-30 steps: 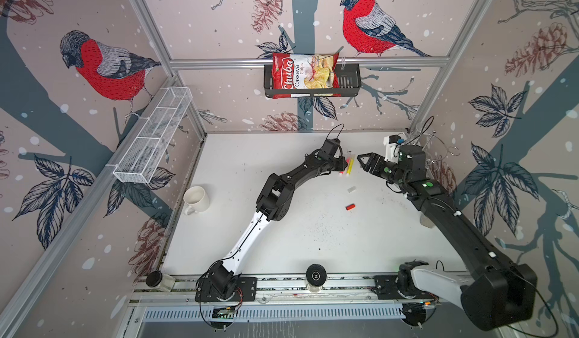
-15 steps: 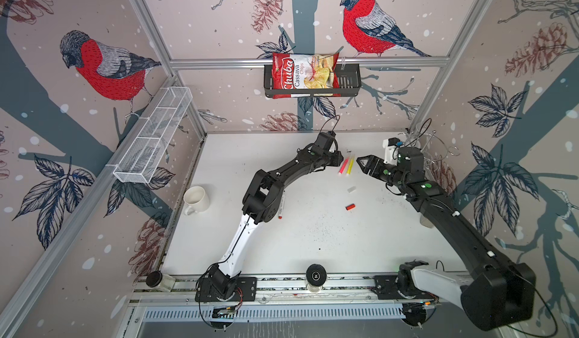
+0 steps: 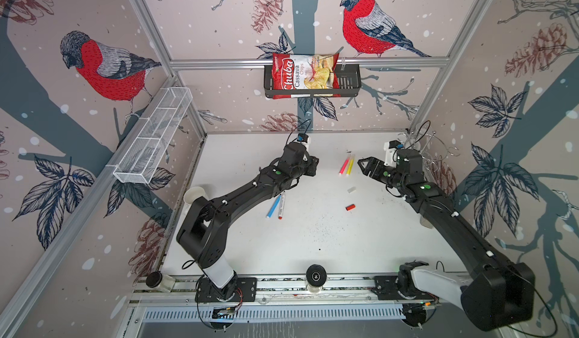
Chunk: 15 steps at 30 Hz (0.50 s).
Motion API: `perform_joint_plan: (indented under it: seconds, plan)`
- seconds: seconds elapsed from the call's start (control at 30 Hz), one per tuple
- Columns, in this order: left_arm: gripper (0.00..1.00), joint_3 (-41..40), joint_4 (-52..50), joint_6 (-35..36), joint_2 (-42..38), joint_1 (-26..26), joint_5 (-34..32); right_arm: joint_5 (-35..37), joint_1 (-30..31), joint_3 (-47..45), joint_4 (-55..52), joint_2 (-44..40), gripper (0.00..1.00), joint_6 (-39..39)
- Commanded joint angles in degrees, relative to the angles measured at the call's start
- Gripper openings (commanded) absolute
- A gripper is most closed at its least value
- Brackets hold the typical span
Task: Insert pens into pen caps
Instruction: Place a pen at the top-center of the table.
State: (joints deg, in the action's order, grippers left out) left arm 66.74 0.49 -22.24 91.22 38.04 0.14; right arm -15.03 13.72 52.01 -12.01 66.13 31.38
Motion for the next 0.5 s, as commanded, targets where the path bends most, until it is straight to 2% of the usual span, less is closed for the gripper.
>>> perform_joint_plan:
  seconds: [0.0, 0.2, 0.47]
  plan:
    - [0.39, -6.70, 2.13, -0.05, -5.76, -0.07, -5.59, 1.63, -0.18, -0.25, -0.61, 0.39, 0.78, 1.45]
    - [0.41, -18.21, 0.25, -2.68, -14.63, -0.16, -8.73, 4.31, -0.57, -0.77, -0.83, 0.73, 0.83, 4.01]
    - [0.42, -23.71, -6.39, -7.08, -17.22, -0.64, -14.39, 2.74, -0.71, -0.89, -1.19, 1.23, 0.83, 5.43]
